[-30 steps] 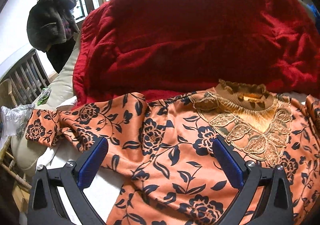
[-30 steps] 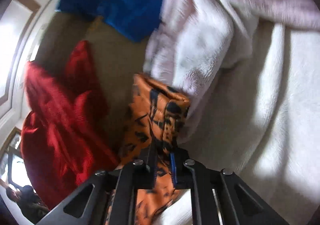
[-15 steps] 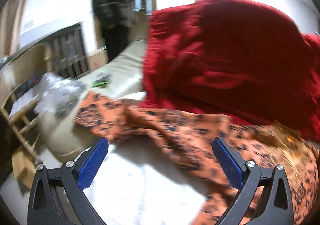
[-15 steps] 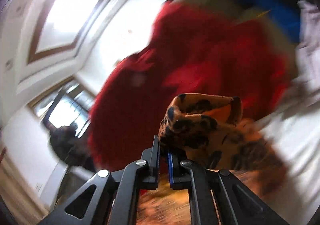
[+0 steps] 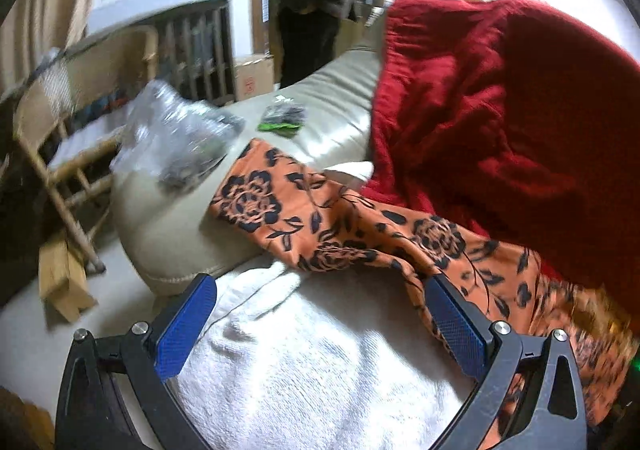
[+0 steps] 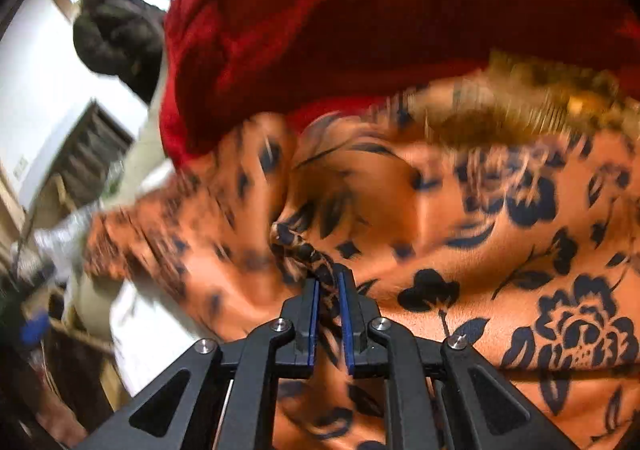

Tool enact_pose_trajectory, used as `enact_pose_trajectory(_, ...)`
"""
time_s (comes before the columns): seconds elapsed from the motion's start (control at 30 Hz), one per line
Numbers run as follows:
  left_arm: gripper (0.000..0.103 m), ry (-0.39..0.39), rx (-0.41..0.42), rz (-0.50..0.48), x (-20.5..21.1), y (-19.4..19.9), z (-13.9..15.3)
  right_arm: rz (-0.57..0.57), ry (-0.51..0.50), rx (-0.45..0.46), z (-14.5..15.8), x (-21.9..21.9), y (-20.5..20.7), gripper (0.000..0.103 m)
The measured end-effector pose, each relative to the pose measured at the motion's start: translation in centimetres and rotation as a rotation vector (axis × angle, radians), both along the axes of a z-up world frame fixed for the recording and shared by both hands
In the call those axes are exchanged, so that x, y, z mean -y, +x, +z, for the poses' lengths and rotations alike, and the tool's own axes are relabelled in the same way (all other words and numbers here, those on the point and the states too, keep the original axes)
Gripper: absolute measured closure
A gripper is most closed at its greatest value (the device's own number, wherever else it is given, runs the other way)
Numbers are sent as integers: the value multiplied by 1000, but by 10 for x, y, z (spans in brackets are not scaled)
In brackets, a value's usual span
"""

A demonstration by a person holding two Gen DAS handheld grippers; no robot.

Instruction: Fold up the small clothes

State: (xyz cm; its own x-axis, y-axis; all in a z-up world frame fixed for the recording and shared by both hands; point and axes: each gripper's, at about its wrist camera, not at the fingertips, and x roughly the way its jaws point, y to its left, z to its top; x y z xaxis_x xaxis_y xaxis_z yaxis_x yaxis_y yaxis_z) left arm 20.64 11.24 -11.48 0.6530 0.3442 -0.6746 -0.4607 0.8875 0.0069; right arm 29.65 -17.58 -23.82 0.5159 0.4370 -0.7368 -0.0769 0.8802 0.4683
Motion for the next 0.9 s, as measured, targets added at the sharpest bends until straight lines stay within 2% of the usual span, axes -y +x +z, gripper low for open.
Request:
enact_pose_trajectory(0.07, 0, 32, -13, -23, 10, 2, 0, 39, 75, -20, 5, 7, -4, 88)
enact_pose_trajectory(0.17, 0, 44, -20, -50, 19, 4, -1, 76, 151, -41, 11, 22, -10, 70)
enact_pose_trajectory(0.23, 0, 48, -27, -60, 20, 5, -3, 97, 197, -21, 20, 32, -13, 29)
enact_pose_trajectory(0.27, 0, 52, -29, -59, 20, 6, -3, 99, 238, 8, 26, 41, -18, 27)
enact_pose_trajectory(0.3, 0, 49, -25, -60, 21, 6, -4, 98, 271, 20, 43, 58, -23, 27)
enact_pose_trajectory(0.37, 0, 25, -22, -82, 23, 7, -4, 48, 377, 42, 48, 82, -30, 27)
enact_pose_trajectory(0.43, 0, -1, -21, -124, 30, 9, -6, -37, 405, 50, 50, 100, -34, 27)
enact_pose_trajectory(0.5, 0, -17, -69, -182, 37, 18, -13, -112, 307, 27, 53, 112, -32, 29)
enact_pose_trajectory(0.53, 0, -23, -98, -181, 36, 23, -18, -155, 213, 16, 54, 120, -33, 30)
enact_pose_trajectory(0.6, 0, -83, -165, -156, 25, 37, -33, -220, 66, 1, 50, 135, -35, 31)
enact_pose_trajectory(0.67, 0, -157, -220, -95, 1, 47, -46, -267, -77, -80, 36, 148, -33, 33)
enact_pose_trajectory(0.7, 0, -186, -232, -59, -14, 49, -51, -267, -92, -110, 31, 154, -34, 41)
enact_pose_trajectory(0.73, 0, -212, -240, -30, -26, 50, -56, -261, -70, -97, 36, 159, -43, 45)
enact_pose_trajectory(0.9, 0, -363, -246, 125, -95, 46, -81, -191, 29, 103, 89, 160, -102, 44)
